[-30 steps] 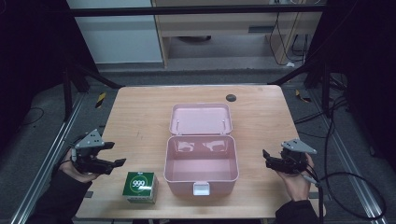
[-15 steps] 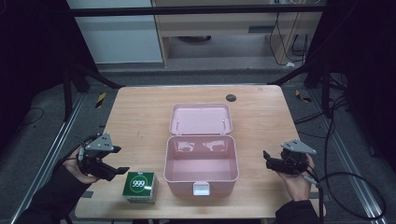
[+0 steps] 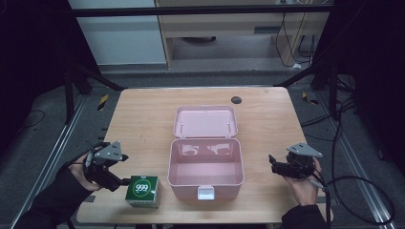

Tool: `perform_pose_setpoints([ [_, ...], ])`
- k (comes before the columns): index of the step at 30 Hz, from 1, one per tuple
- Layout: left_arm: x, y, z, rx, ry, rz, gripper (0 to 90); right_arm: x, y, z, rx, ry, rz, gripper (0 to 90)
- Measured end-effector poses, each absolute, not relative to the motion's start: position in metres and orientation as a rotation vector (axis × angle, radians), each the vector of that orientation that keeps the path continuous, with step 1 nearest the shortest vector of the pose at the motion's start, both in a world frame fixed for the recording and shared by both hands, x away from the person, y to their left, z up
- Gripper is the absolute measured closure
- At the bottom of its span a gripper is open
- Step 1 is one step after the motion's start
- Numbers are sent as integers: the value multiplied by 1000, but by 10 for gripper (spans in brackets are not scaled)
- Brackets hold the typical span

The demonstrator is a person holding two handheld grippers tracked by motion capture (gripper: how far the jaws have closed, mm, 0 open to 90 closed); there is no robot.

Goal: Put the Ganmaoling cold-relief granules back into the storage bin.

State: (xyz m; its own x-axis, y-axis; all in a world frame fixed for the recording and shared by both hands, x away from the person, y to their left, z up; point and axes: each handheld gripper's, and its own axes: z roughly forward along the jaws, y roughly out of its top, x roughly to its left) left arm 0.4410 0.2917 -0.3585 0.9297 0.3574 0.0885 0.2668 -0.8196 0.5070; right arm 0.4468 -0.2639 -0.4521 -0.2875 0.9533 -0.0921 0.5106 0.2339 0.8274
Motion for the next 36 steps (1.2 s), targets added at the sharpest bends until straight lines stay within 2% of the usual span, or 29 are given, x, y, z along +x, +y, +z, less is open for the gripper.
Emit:
perform_pose_setpoints([
  [19,431,268,-365,2715,254,158,110,448,-263,-454,1342,1915,894,97],
  [36,434,249,-381,2789,153,146,68,449,-261,-455,1346,1923,863,87],
])
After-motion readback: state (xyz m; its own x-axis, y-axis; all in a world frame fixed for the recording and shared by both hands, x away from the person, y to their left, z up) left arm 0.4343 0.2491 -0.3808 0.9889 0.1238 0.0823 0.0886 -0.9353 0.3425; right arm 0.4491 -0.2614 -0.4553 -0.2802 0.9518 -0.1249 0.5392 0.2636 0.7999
